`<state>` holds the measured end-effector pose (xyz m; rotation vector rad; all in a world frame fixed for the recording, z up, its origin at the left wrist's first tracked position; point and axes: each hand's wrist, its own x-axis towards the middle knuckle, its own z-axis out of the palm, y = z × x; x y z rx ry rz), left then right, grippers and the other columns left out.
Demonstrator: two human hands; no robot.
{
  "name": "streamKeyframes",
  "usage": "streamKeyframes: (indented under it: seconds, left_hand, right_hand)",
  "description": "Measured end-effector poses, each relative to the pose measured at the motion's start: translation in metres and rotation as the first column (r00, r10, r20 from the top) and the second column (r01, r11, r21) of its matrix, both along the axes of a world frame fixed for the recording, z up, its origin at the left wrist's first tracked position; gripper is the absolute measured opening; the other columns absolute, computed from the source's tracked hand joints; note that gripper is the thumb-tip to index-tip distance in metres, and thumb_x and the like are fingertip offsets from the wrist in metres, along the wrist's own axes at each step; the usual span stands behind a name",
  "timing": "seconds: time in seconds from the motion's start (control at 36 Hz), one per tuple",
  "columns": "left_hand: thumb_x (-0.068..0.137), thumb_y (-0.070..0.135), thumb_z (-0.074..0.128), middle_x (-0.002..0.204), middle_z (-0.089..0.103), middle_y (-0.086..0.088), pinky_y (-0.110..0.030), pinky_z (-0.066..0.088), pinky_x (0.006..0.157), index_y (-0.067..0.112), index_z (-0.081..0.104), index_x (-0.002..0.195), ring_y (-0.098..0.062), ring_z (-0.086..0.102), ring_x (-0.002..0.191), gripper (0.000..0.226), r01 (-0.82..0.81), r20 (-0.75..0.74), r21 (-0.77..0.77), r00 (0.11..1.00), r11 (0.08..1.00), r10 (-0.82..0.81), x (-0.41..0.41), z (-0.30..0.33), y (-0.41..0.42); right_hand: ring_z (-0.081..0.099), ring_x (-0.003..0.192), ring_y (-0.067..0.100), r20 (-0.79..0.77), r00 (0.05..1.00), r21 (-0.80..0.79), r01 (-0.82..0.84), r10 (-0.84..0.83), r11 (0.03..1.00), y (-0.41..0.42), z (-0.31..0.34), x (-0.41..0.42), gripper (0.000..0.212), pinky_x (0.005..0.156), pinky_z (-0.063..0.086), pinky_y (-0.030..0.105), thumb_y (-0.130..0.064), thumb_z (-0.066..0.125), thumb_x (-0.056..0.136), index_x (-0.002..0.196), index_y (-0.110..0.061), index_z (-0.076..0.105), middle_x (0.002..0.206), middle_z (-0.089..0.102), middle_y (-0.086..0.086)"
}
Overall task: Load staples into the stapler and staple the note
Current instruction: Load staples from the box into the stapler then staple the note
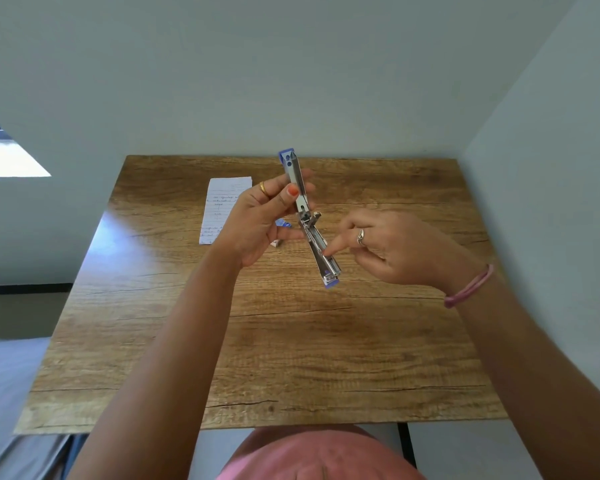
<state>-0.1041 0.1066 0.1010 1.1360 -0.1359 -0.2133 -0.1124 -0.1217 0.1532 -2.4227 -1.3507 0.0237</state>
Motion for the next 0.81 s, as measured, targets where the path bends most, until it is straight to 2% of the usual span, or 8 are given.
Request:
streamKeyframes:
  seconds: [0.22,0.33,0.42,0.56,0.69,0.81]
  left_hand:
    - [0.087,0.027,0.061,0.105,0.071,0.004,-0.028,0.058,0.055,0.024,0.068,0.115,-0.012,0.068,0.09,0.029,-0.006,-0.006,-0.013,1.0,1.0,0.006,0.002,0.0,-0.003]
    - [0.087,0.025,0.06,0.106,0.07,0.003,-0.029,0.058,0.056,0.022,0.067,0.116,-0.013,0.067,0.09,0.03,-0.025,-0.022,-0.017,0.999,1.0,0.025,0.003,0.0,-0.004]
    - [0.087,0.025,0.06,0.106,0.07,0.003,-0.03,0.058,0.056,0.022,0.067,0.116,-0.013,0.066,0.09,0.031,-0.029,-0.025,-0.019,0.999,0.999,0.028,0.004,0.001,-0.005]
    - [0.087,0.024,0.059,0.105,0.071,0.003,-0.03,0.058,0.055,0.02,0.066,0.116,-0.013,0.068,0.088,0.03,-0.025,-0.022,-0.024,0.999,0.999,0.025,0.005,0.002,-0.007]
    - [0.087,0.024,0.059,0.103,0.071,0.003,-0.028,0.058,0.055,0.019,0.066,0.116,-0.012,0.069,0.087,0.03,-0.012,-0.025,-0.028,1.0,1.0,0.012,0.006,0.004,-0.009]
    - [0.086,0.027,0.061,0.102,0.071,0.003,-0.028,0.058,0.054,0.023,0.069,0.114,-0.012,0.068,0.087,0.029,0.0,-0.02,-0.012,1.0,1.0,0.0,0.006,0.005,-0.009]
  right_hand:
    - [0.059,0.058,0.023,-0.035,0.999,-0.002,0.011,-0.011,1.0,-0.005,-0.003,-0.002,0.04,0.047,0.049,0.041,0.005,0.053,0.084,0.108,-0.02,0.073,0.101,0.065,-0.002]
    - [0.062,0.063,0.03,-0.112,0.993,0.007,0.042,-0.041,0.999,-0.004,-0.005,-0.002,0.036,0.056,0.051,0.045,0.003,0.049,0.089,0.111,-0.017,0.07,0.101,0.054,-0.012]
    - [0.064,0.065,0.033,-0.185,0.981,0.074,0.066,-0.051,0.995,-0.004,-0.005,-0.003,0.035,0.061,0.053,0.047,-0.001,0.046,0.09,0.113,-0.016,0.068,0.104,0.055,-0.015]
    - [0.064,0.081,0.019,-0.171,0.984,0.127,0.072,-0.049,0.989,-0.007,-0.001,-0.002,0.029,0.07,0.053,0.044,0.0,0.052,0.088,0.106,-0.015,0.069,0.101,0.06,-0.011]
    - [0.063,0.074,0.008,-0.124,0.992,0.1,0.032,-0.02,0.995,-0.005,0.004,-0.002,0.028,0.062,0.055,0.038,-0.017,0.049,0.086,0.102,-0.02,0.072,0.097,0.056,-0.016]
    - [0.058,0.072,0.003,-0.087,0.996,0.032,0.006,-0.003,0.999,-0.004,0.005,0.002,0.024,0.062,0.055,0.039,-0.021,0.052,0.087,0.103,-0.021,0.07,0.099,0.062,-0.007]
